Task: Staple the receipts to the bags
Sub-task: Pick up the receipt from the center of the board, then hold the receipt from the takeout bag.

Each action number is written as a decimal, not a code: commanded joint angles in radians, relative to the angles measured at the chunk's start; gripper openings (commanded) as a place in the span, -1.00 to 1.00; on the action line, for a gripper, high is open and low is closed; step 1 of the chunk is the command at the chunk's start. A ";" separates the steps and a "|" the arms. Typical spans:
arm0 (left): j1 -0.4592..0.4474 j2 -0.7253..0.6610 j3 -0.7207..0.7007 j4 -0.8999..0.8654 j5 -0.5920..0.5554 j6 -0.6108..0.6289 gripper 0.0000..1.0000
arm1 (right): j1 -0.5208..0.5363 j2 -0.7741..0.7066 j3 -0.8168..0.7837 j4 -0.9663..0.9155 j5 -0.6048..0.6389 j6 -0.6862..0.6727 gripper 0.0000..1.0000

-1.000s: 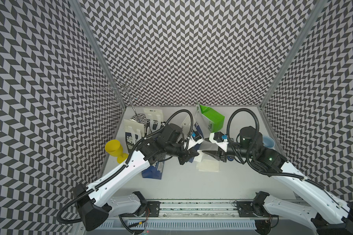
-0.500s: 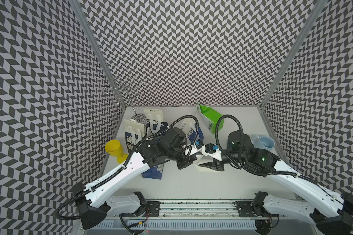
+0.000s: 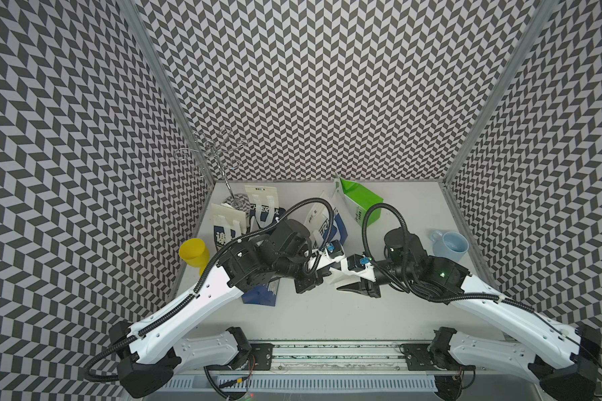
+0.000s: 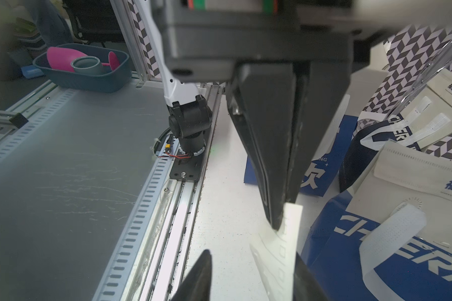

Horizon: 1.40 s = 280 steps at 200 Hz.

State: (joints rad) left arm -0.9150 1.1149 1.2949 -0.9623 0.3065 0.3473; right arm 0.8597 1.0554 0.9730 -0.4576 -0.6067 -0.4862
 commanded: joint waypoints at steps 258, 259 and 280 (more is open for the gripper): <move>0.654 -0.026 -0.287 0.933 0.288 -0.458 0.49 | -0.287 0.515 0.068 0.901 -0.315 0.767 -1.00; 0.652 -0.025 -0.289 0.932 0.289 -0.458 0.50 | -0.287 0.515 0.068 0.902 -0.315 0.768 -1.00; 0.622 -0.012 -0.314 0.909 0.274 -0.424 0.50 | -0.286 0.544 0.073 0.920 -0.330 0.783 -1.00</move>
State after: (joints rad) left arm -0.2626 1.1057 1.0142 -0.0715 0.5339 -0.1013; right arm 0.5709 1.5745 1.0126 0.3649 -0.8589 0.2527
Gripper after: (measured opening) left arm 0.747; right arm 0.047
